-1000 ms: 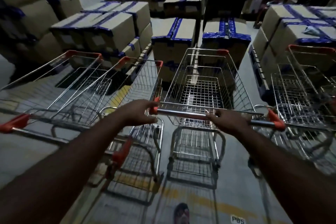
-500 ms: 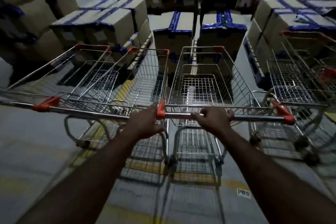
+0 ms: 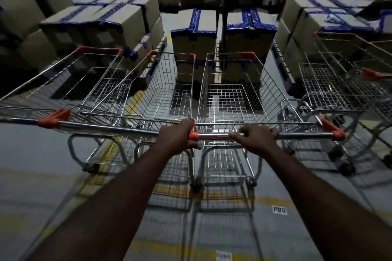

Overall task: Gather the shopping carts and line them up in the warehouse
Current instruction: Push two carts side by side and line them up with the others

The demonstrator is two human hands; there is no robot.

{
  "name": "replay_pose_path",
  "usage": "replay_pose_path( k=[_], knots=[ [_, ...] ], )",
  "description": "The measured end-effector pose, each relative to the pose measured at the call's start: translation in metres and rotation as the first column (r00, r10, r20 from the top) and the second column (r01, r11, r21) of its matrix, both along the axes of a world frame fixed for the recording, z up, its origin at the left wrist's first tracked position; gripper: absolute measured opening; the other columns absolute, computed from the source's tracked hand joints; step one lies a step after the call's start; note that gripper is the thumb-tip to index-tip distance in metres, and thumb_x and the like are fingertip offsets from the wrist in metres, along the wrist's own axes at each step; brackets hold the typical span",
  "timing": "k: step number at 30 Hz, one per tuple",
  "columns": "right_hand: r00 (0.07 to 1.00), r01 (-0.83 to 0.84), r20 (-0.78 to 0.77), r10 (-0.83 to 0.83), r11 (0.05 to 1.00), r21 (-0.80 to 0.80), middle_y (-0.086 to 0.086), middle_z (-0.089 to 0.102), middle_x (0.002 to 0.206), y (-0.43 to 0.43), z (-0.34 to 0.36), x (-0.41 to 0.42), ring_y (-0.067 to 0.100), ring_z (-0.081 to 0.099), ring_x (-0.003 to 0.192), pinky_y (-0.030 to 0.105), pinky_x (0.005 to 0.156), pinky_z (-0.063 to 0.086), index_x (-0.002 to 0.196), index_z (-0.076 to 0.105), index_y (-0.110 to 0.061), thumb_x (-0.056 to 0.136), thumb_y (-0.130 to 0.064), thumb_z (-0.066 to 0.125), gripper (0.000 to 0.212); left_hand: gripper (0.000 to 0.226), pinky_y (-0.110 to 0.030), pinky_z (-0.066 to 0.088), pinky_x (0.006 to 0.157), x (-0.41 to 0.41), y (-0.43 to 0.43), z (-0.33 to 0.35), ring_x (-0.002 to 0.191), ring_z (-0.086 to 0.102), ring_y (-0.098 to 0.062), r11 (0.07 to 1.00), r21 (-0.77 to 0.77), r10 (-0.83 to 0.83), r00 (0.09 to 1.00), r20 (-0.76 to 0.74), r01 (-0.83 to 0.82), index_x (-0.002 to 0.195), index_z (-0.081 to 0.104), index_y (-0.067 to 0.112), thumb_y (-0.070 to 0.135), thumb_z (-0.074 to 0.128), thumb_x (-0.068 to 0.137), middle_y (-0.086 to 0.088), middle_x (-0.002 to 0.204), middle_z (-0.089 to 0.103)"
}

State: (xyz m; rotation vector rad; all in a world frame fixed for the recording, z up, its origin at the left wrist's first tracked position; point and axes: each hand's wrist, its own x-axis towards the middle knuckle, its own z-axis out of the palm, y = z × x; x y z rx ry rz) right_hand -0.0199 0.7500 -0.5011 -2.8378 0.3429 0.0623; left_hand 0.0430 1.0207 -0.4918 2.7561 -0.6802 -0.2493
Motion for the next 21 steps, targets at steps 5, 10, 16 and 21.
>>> replay_pose_path(
  k=[5, 10, 16, 21],
  knots=[
    [0.999, -0.002, -0.040, 0.003, 1.000, 0.020, -0.009, 0.066, 0.090, 0.009, -0.005, -0.011, 0.025, 0.054, 0.117, 0.056, 0.110, 0.015, 0.100, 0.070, -0.032, 0.082, -0.084, 0.038, 0.063, 0.090, -0.047, 0.045, 0.099, -0.002, 0.006, -0.002, 0.114, 0.061, -0.022, 0.994, 0.088, -0.061, 0.998, 0.019, 0.059, 0.144, 0.032, 0.039, 0.068, 0.070, 0.068, 0.006, 0.140, 0.054],
    [1.000, -0.014, 0.003, 0.014, 0.999, 0.040, -0.009, 0.064, 0.086, 0.008, 0.003, -0.008, 0.024, 0.055, 0.112, 0.055, 0.110, 0.016, 0.083, 0.064, -0.033, 0.083, -0.083, 0.038, 0.056, 0.086, -0.046, 0.043, 0.100, 0.004, 0.004, 0.005, 0.115, 0.061, -0.022, 0.991, 0.116, -0.065, 0.998, 0.012, 0.064, 0.139, 0.036, 0.045, 0.062, 0.077, 0.066, 0.008, 0.132, 0.063],
    [0.999, -0.054, 0.007, 0.054, 0.998, 0.011, -0.009, 0.063, 0.085, 0.008, 0.007, -0.006, 0.022, 0.053, 0.106, 0.052, 0.106, 0.019, 0.076, 0.055, -0.030, 0.084, -0.081, 0.040, 0.054, 0.063, -0.043, 0.050, 0.091, 0.012, 0.002, 0.005, 0.095, 0.064, -0.017, 0.984, 0.167, -0.059, 0.998, 0.015, 0.056, 0.123, 0.047, 0.045, 0.052, 0.081, 0.070, 0.011, 0.109, 0.069],
    [0.984, -0.143, -0.095, 0.151, 0.986, 0.083, -0.005, 0.070, 0.103, -0.019, 0.011, -0.012, 0.023, 0.062, 0.104, 0.056, 0.109, 0.031, 0.113, 0.062, -0.030, 0.080, -0.083, 0.044, 0.065, 0.062, -0.050, 0.048, 0.093, 0.009, 0.006, 0.003, 0.104, 0.061, -0.021, 0.981, 0.184, -0.067, 0.998, 0.015, 0.063, 0.123, 0.048, 0.044, 0.053, 0.080, 0.071, 0.005, 0.118, 0.063]
  ],
)
